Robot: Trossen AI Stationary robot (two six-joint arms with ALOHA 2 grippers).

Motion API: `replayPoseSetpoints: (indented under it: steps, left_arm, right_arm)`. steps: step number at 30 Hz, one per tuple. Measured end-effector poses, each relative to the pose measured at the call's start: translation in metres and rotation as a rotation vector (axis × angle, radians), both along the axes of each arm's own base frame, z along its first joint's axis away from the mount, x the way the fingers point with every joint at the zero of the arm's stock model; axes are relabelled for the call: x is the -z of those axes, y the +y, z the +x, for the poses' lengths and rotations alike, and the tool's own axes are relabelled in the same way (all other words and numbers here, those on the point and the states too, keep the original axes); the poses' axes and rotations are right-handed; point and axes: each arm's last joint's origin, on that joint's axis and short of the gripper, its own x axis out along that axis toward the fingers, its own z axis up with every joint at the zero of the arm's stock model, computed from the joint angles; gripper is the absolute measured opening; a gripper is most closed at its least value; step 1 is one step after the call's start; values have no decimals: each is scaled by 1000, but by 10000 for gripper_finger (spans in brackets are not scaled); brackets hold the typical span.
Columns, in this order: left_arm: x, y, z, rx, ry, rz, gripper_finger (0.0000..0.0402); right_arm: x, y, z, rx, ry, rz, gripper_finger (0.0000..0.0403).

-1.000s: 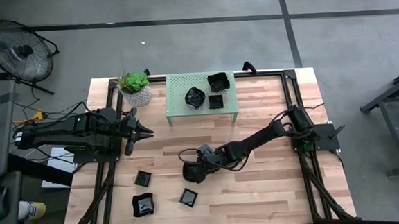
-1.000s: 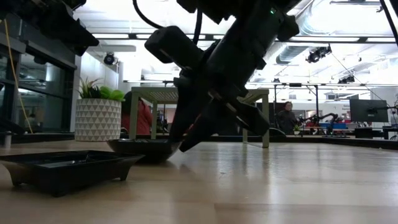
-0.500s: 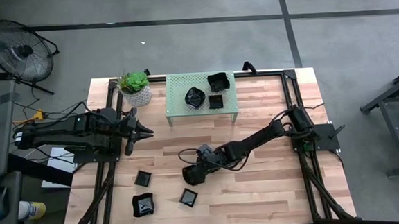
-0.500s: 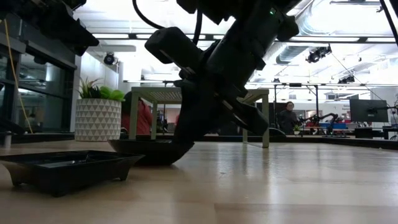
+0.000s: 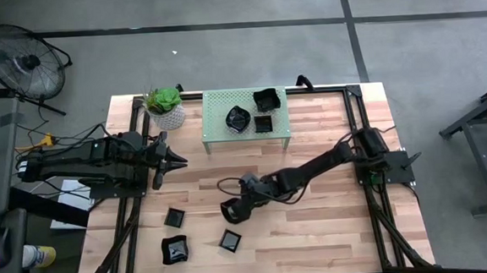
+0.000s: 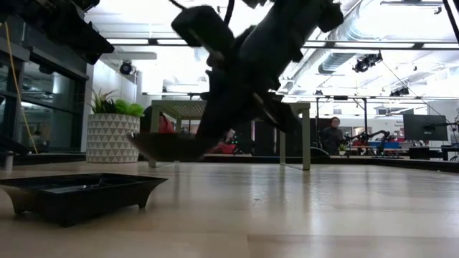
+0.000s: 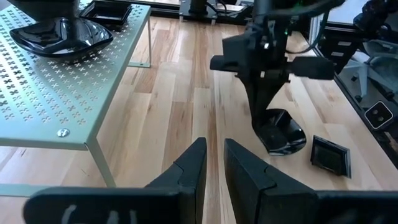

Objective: Pick & Place Mini shaped plates
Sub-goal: Stack the leaf shaped plate on top of the leaf shaped plate on the shelf

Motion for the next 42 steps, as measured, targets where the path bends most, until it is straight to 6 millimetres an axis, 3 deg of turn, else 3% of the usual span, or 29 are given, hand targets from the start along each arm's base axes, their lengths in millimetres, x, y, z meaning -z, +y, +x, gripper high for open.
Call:
replayPoseSetpoints:
  steps: [18,26,34,42]
  left_arm:
    - [0,0,0,-5,0,-10,53]
    - [0,0,0,-8,2,-14,53]
    - [0,0,0,-12,3,-12,53]
    - [0,0,0,-13,3,-14,53]
  right_arm:
    - [-48,-34,-4,83,-119,-96,0]
    - [-94,-59,-22,207,-193,-218,0]
    - [-142,-102,-46,405,-294,-315,0]
    - [-149,-163,-54,550,-303,-249,0]
